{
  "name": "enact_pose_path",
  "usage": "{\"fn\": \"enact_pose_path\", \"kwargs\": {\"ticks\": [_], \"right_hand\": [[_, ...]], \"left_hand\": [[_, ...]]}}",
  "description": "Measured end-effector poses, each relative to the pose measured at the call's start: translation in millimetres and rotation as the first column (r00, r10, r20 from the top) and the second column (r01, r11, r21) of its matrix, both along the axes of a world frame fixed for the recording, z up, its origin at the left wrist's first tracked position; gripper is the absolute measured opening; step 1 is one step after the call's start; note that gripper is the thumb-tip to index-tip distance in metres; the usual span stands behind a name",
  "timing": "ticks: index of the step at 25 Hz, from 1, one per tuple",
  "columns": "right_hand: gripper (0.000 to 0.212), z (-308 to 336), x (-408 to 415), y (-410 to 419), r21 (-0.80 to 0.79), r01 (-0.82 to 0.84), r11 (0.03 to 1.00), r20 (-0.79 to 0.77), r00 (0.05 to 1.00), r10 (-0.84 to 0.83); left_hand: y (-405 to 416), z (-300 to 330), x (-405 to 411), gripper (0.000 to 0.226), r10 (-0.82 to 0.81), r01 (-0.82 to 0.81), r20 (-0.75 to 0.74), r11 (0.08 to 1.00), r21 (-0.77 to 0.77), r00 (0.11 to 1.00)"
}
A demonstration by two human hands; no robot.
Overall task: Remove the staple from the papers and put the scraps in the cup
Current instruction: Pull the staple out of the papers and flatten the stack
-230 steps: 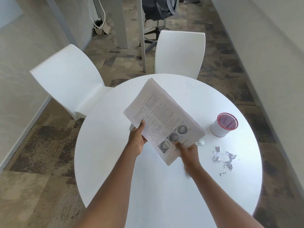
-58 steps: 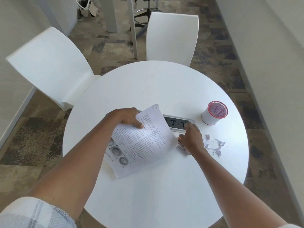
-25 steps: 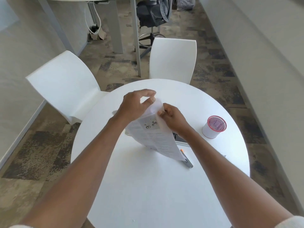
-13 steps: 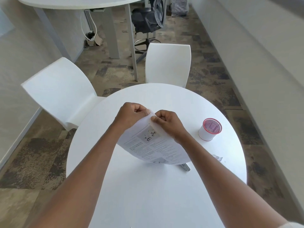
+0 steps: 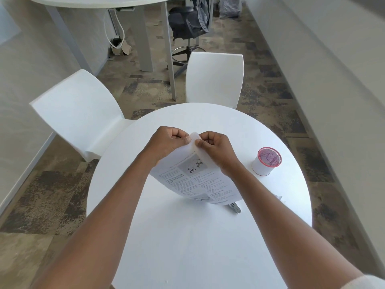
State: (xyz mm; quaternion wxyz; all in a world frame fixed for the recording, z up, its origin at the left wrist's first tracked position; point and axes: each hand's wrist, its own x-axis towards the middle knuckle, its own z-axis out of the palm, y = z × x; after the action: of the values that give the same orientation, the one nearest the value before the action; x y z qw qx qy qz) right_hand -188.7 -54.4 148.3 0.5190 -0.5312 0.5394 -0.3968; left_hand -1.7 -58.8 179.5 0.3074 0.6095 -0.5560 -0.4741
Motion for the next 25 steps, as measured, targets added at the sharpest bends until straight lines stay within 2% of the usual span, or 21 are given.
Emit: {"fn": "enact_pose_path", "kwargs": {"ticks": [7, 13, 20, 23, 25], "right_hand": [[0.024, 3, 2, 2, 0.015, -0.002, 1.000, 0.091, 0.996, 0.001], [0.017, 5, 4, -1, -0.027, 0.027, 0.999, 0.031, 0.999, -0.026], [0.015, 3, 0, 0, -0.055, 0.016, 0.998, -0.034, 0.999, -0.018], [0.015, 5, -1, 0, -0.065, 0.009, 0.998, -0.084, 0.996, -0.014], [0.015, 7, -1, 1, -0.091, 0.009, 0.996, -0.126, 0.992, -0.020]], "left_hand": [[2, 7, -3, 0.013, -0.109, 0.114, 0.108, 0.992, -0.045, 0.988], [1, 9, -6, 0.014, -0.061, 0.067, 0.095, 0.996, -0.061, 0.994], [1, 7, -9, 0.028, -0.025, 0.030, 0.097, 0.998, -0.048, 0.995], [0, 6, -12, 0.034, -0.058, 0.069, 0.133, 0.994, -0.087, 0.989], [0, 7, -13, 0.030, -0.107, 0.129, 0.154, 0.982, -0.138, 0.982]]}}
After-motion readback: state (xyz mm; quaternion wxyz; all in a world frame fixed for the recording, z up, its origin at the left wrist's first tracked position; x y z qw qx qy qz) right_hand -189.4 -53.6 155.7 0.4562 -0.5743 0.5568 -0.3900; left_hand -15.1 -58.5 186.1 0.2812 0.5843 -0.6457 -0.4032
